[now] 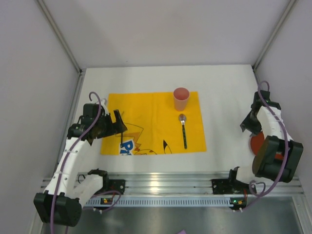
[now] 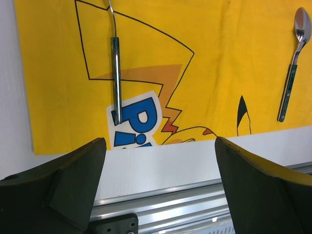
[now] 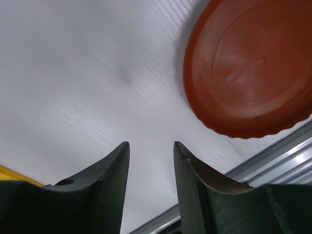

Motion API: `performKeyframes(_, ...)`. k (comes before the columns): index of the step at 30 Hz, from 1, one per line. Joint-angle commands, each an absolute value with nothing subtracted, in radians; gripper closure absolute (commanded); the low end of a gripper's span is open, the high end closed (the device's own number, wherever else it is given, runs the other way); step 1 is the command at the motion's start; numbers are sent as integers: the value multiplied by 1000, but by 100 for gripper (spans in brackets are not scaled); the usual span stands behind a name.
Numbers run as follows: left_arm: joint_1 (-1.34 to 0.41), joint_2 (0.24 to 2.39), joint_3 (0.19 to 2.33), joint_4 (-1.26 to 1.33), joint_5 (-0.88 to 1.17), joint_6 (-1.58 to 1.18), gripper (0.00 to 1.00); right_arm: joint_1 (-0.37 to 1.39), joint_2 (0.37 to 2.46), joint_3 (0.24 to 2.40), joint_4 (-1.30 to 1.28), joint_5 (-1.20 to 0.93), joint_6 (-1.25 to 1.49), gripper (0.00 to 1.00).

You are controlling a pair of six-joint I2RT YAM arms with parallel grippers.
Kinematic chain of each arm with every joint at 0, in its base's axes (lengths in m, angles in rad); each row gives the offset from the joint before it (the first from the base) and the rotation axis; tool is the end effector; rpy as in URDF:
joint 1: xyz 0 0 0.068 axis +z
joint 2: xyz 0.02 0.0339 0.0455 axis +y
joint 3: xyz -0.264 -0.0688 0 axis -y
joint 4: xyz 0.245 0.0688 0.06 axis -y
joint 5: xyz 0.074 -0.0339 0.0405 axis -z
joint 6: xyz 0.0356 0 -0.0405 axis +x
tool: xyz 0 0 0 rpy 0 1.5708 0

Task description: Set the dinner table for one person

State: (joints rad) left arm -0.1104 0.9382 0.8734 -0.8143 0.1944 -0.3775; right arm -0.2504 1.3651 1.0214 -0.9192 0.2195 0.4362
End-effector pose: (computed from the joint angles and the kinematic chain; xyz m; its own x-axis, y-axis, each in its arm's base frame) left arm 0.1799 -0.0269 0.2865 -0.7966 -0.2756 -0.5381 -0.0678 0.9252 -0.3734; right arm 0.2402 -0.0694 0.2422 -0.7076 0.6066 -0.3623 0.6672 0.7424 -0.0600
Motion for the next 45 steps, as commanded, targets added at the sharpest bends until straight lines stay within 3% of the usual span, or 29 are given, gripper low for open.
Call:
performKeyframes(1,-121,922,871,-773,206,-391,2,-339,1434,1035,-914,255,423,59)
performKeyframes(9,-146,905,871,-770,202,-393,2,-452,1604,1077,-844,291,425,60)
performKeyframes(19,-150,904,871,-770,196,-393,1,-456,1765,1071,-764,290,437,64)
performKeyframes(22,-150,904,871,-772,196,-393,2,-456,1792,1057,-749,296,442,73)
performKeyframes(25,-150,908,871,-770,198,-391,1,-456,1804,1058,-746,272,449,99)
performKeyframes(26,-150,911,871,-770,198,-391,1,-456,1801,1058,-744,256,448,100)
performKeyframes(31,-152,920,883,-770,202,-388,1,-437,1683,1095,-762,129,462,100)
performKeyframes(39,-153,1018,1014,-623,345,-486,1,-209,1381,1256,-876,-93,648,100)
performKeyframes(42,-198,1081,1109,-545,350,-549,1,-140,1304,1278,-880,-152,715,100)
performKeyframes(45,-349,1190,1267,-514,250,-555,1,-114,1272,1310,-913,-193,768,100)
